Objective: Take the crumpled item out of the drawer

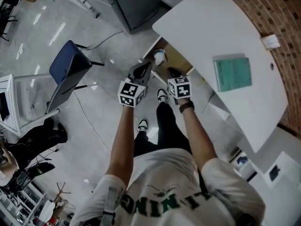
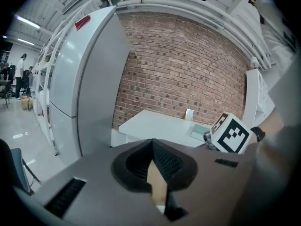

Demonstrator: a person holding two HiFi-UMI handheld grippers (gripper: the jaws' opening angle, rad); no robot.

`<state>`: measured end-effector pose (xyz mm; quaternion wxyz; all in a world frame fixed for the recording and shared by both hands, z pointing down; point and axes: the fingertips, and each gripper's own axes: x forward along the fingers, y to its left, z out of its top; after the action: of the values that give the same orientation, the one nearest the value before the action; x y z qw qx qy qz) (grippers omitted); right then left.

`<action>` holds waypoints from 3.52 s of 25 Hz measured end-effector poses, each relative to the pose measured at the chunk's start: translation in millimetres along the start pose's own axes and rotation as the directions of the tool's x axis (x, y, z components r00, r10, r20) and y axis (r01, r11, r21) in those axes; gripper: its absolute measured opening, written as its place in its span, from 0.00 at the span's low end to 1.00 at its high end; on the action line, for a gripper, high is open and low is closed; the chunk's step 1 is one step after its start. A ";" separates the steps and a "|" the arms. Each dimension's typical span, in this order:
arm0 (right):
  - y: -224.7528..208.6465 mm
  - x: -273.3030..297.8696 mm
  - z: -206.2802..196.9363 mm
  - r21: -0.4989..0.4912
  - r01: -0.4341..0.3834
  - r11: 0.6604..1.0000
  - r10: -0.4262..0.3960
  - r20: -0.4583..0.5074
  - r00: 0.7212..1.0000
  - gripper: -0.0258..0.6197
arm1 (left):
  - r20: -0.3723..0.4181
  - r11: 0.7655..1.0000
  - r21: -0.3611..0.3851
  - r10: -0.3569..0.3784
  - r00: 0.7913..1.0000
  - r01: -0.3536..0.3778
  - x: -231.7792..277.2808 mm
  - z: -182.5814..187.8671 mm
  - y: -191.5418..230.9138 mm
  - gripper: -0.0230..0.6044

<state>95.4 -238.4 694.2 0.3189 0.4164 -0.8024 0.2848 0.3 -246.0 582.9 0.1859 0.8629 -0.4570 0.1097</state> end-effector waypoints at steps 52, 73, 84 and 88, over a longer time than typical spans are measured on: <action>-74.5 230.6 -85.6 -0.081 0.042 0.996 -0.059 -0.225 0.972 0.14 | -0.066 0.997 -0.044 -0.063 0.996 0.060 78.3 -119.7 82.6 0.03; -11.0 68.3 -36.5 0.040 0.119 0.992 -0.118 -0.035 0.992 0.13 | -0.024 0.999 -0.011 -0.036 0.999 0.035 -12.3 -44.6 43.4 0.03; 25.1 -68.1 -7.3 0.103 0.205 0.973 -0.218 0.133 0.967 0.12 | -0.001 0.999 0.028 -0.019 1.000 0.019 -73.3 12.6 -11.5 0.03; 28.3 -122.3 1.3 0.101 0.251 0.963 -0.267 0.206 0.942 0.12 | 0.017 0.999 0.035 0.016 1.000 -0.017 -102.9 31.7 -23.6 0.03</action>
<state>126.0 -165.9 596.4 0.2483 0.5582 -0.7598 0.2223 -36.9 -170.3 512.0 0.1661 0.8630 -0.4637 0.1122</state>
